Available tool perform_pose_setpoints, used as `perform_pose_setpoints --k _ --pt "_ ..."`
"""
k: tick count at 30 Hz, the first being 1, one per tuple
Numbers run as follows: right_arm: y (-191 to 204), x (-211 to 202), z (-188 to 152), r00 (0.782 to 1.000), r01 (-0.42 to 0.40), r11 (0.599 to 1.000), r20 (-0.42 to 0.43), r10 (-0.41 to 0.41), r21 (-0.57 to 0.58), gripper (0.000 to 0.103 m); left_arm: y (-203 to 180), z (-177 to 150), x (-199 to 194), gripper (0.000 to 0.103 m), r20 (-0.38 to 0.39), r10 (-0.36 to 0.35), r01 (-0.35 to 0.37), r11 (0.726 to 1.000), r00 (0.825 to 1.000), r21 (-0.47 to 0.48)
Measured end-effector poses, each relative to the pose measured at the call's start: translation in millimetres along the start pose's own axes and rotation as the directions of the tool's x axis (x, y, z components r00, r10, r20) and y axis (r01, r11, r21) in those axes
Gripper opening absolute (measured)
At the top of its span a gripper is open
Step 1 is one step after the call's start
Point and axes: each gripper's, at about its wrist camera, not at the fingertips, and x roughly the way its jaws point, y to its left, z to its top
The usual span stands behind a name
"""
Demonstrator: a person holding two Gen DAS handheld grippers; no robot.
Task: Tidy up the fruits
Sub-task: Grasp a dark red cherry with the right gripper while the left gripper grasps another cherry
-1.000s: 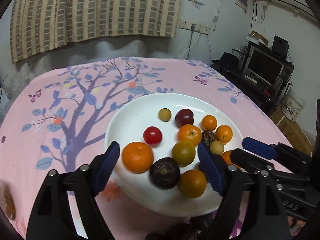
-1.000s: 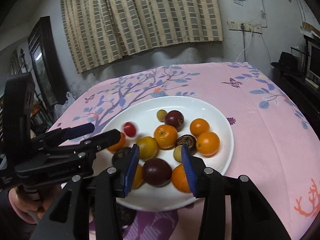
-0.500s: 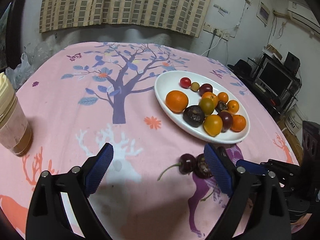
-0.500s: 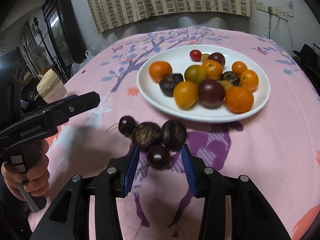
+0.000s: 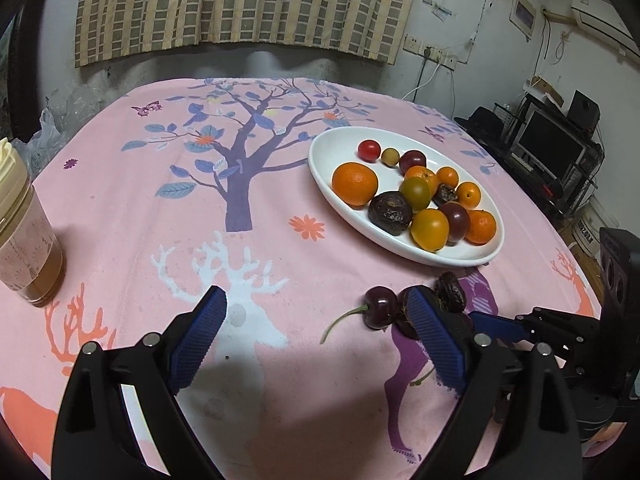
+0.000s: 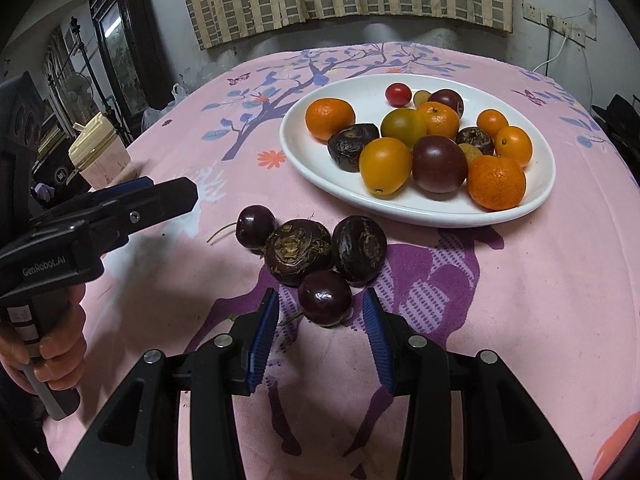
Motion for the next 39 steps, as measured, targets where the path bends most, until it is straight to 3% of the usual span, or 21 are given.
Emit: perform_pose_setpoints --k 17,24,26,28,32,35,39 --pt "1 5 1 1.0 0.022 1.0 -0.012 -0.022 -0.016 0.037 -2 -1 3 0.09 -0.003 0.009 -0.009 1.0 1.0 0.011" --pt "-1 -1 1 1.0 0.02 1.0 -0.005 -0.02 -0.014 0.029 -2 -1 5 0.09 -0.004 0.014 -0.014 1.0 1.0 0.018" --pt "-6 -14 4 0.999 0.002 1.0 0.035 -0.002 0.007 0.029 -5 -4 9 0.09 -0.012 0.025 -0.024 0.998 1.0 0.06" --pt "-11 -23 7 0.998 -0.004 1.0 0.068 0.003 0.024 0.028 -13 -6 14 0.09 -0.042 -0.019 0.025 0.99 0.999 0.14" --pt "-19 -29 9 0.997 -0.011 0.998 0.081 0.006 0.058 0.029 -34 -15 16 0.067 -0.069 -0.085 0.103 0.94 0.994 0.325" --pt "-21 -29 10 0.997 -0.015 0.997 0.075 0.01 0.071 0.029 -39 -13 19 0.052 -0.083 -0.108 0.132 0.921 0.991 0.368" --pt "-20 -32 11 0.996 -0.016 0.998 0.085 0.011 0.067 0.029 -33 -6 28 0.049 -0.108 -0.146 0.176 0.914 0.983 0.366"
